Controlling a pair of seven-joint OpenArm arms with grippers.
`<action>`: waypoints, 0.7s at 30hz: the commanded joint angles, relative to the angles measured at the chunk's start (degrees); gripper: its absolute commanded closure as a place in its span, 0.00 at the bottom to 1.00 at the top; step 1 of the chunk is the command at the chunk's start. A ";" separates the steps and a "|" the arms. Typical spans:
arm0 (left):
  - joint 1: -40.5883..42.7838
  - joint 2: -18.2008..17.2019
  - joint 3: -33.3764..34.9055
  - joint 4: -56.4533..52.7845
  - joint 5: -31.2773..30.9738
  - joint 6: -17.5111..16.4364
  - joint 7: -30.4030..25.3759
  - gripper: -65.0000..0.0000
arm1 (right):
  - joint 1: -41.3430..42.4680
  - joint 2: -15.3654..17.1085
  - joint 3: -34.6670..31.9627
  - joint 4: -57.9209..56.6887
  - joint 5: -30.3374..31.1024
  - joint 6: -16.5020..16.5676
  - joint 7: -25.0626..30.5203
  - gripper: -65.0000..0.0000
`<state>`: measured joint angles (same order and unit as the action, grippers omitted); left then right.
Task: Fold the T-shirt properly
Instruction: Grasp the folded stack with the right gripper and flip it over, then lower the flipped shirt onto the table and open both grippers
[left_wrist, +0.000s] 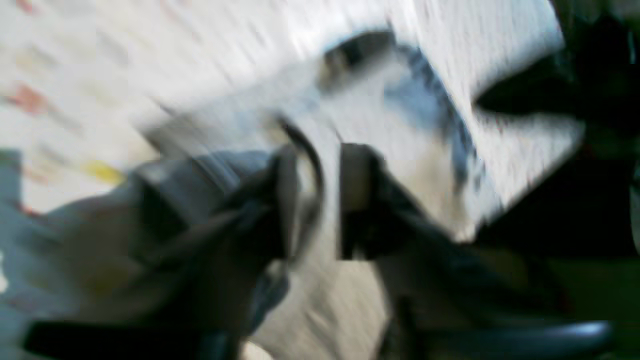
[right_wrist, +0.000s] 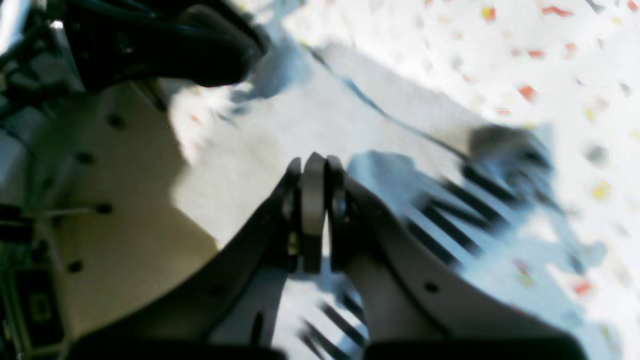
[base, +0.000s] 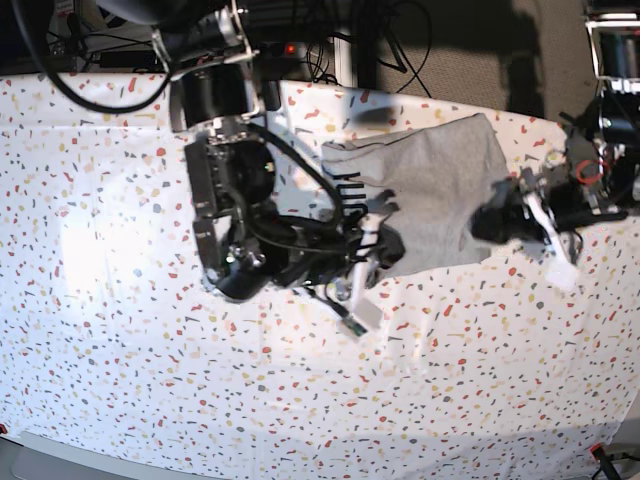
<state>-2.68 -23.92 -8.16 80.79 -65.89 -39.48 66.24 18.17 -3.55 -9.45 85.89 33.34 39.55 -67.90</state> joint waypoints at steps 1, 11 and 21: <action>0.17 -0.66 -0.46 2.12 -2.21 -0.52 -1.49 0.94 | 1.20 0.44 0.07 0.68 1.11 0.45 0.90 1.00; 11.69 -0.07 -0.46 9.09 -4.92 -0.52 -1.64 1.00 | 0.07 1.64 0.00 -7.04 -8.24 0.45 11.21 1.00; 19.65 6.08 -0.35 6.01 22.08 -0.52 -28.15 1.00 | -0.28 1.81 0.07 -11.13 -16.70 0.45 13.90 1.00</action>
<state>17.58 -17.19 -8.19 86.17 -42.92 -39.66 38.87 16.80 -1.89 -9.45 73.93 16.97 39.75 -54.22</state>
